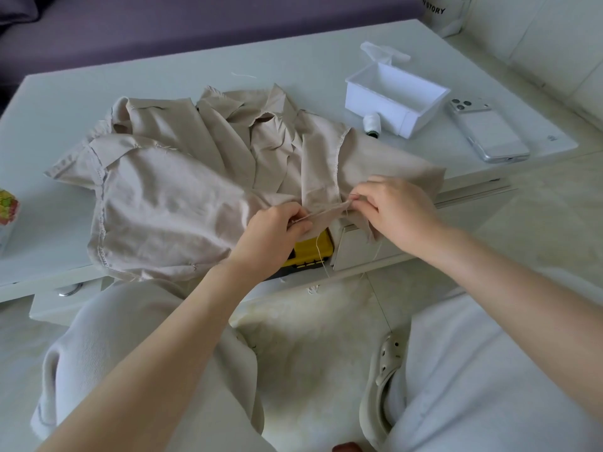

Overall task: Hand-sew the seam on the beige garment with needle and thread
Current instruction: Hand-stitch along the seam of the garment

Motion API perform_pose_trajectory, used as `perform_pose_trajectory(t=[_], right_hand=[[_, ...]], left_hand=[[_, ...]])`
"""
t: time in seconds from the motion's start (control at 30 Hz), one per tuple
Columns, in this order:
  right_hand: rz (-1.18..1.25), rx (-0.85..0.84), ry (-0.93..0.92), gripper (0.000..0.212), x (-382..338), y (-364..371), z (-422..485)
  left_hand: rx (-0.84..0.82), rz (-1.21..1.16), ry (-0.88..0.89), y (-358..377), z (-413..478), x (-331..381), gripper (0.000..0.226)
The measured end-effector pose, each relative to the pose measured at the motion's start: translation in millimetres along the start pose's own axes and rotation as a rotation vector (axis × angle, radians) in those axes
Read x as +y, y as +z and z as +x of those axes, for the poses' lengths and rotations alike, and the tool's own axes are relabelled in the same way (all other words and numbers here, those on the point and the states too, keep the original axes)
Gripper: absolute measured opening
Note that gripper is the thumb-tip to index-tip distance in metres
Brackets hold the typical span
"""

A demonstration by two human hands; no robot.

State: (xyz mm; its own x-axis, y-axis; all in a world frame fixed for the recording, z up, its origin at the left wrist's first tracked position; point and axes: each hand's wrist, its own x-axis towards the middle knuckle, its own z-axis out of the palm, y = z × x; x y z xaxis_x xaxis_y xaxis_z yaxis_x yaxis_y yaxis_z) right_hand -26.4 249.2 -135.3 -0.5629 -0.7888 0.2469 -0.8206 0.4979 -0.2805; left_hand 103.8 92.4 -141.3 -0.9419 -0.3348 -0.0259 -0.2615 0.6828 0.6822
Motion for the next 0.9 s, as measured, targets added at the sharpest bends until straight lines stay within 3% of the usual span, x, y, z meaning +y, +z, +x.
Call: perform_pose_trajectory(t=[0.17,0.3,0.53,0.9], right_hand=[[0.088,0.007,0.071,0.034,-9,9,-4],[0.231,0.154,-0.007,0.043,-27,19,-16],[0.411,0.086,0.024,0.009,-37,30,-33],[0.388,0.003,0.060,0.005,-44,40,-33]], left_hand=[[0.012,0.007,-0.032,0,1,-3,0.014],[0.056,-0.045,-0.033,-1,-2,-4,0.012],[0.101,-0.074,-0.038,-2,-1,-6,0.009],[0.103,-0.095,-0.010,-3,-4,-4,0.010]])
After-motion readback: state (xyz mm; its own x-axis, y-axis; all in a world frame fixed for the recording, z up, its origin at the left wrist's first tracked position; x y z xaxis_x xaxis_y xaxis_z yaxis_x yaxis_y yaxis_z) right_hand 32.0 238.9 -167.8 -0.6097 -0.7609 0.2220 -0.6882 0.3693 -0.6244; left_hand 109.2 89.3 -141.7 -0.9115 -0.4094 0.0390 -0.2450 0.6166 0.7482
